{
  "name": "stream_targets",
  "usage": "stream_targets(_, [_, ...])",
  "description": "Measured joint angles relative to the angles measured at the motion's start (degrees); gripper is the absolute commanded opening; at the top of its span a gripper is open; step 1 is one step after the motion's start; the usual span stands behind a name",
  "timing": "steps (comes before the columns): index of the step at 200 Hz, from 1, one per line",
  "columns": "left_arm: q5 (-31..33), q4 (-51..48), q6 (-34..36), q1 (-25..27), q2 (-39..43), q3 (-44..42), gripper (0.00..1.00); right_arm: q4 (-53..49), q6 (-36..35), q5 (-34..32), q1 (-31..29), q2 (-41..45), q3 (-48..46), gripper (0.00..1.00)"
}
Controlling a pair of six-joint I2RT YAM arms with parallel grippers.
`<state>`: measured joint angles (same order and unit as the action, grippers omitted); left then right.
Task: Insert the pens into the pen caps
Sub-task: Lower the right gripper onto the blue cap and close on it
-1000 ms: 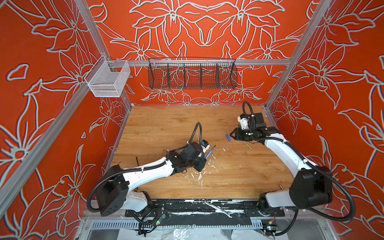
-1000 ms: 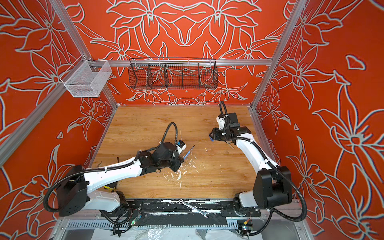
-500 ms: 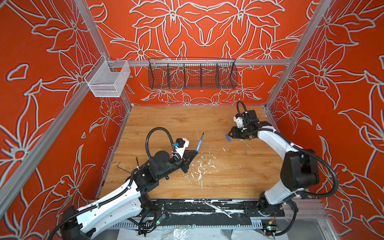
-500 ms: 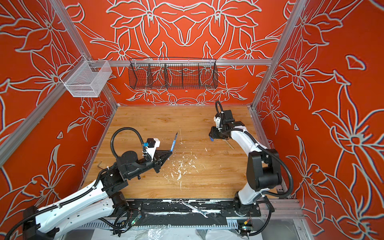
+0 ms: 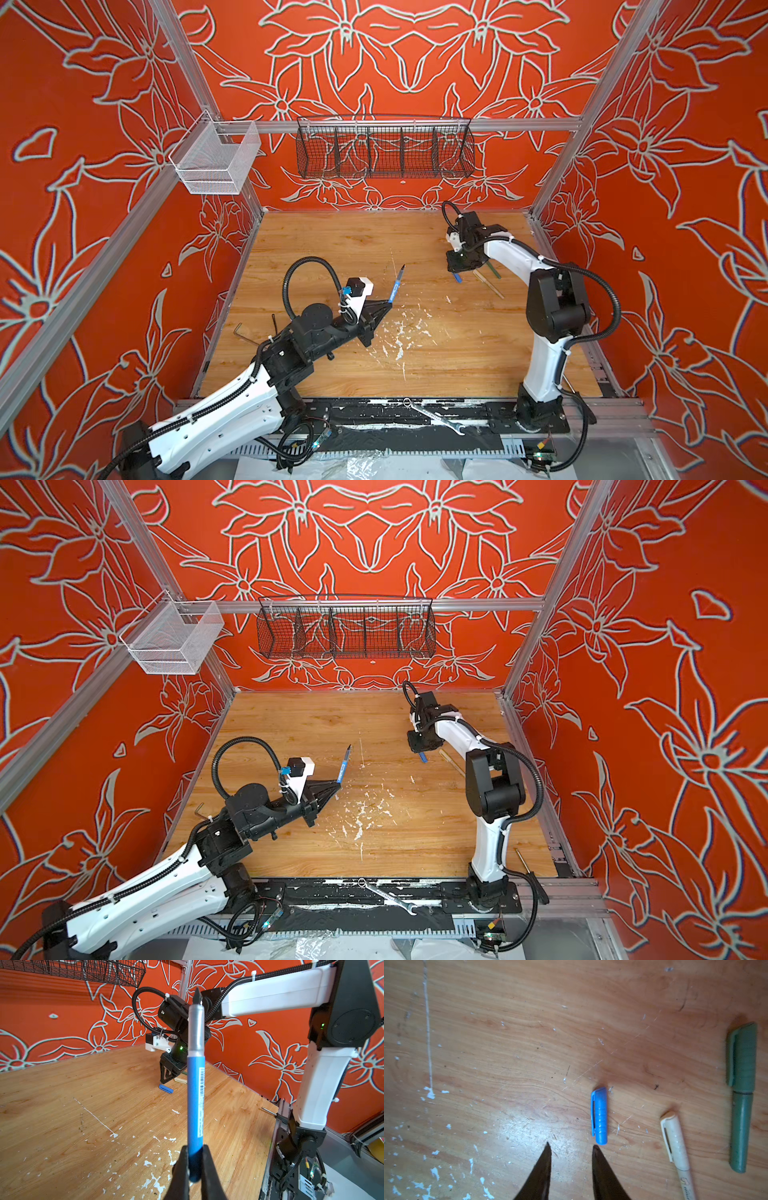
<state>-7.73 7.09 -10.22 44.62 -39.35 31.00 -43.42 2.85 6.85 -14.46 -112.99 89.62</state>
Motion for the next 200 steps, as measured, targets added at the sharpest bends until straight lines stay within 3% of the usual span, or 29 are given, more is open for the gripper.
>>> stream_targets(85, [-1.6,-1.0,0.5,-0.2,0.6,0.1,0.00,-4.2,-2.8,2.9,3.5,-6.6,4.2,0.32])
stream_targets(200, [-2.5,-3.1,1.2,-0.8,-1.7,2.1,0.00,-4.1,-3.3,7.9,4.9,-8.9,4.5,0.29])
